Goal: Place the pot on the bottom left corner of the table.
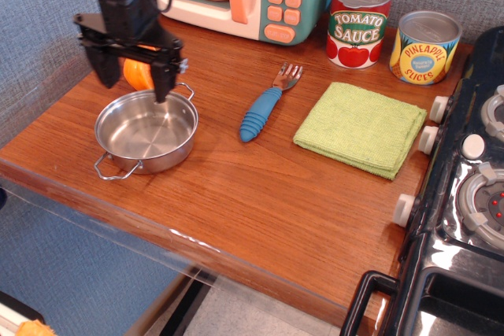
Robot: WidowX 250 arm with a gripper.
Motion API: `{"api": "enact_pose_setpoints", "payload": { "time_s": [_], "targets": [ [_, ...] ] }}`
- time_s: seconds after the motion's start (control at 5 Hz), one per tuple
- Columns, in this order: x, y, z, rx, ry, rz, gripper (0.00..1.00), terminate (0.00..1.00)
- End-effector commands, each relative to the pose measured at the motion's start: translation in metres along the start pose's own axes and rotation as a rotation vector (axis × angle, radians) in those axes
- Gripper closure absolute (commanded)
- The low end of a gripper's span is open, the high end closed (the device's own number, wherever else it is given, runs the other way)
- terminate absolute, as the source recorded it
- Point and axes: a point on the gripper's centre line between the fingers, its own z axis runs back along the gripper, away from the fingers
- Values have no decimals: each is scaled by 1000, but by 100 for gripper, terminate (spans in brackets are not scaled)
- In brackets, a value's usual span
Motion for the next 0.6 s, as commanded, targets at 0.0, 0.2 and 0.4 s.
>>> {"api": "enact_pose_setpoints", "payload": {
  "time_s": [0.0, 0.2, 0.4],
  "targets": [
    [8, -17, 14, 5, -43, -91, 0, 0],
    [8, -17, 14, 5, -43, -91, 0, 0],
    [8, -17, 14, 5, -43, -91, 0, 100]
  ]
}}
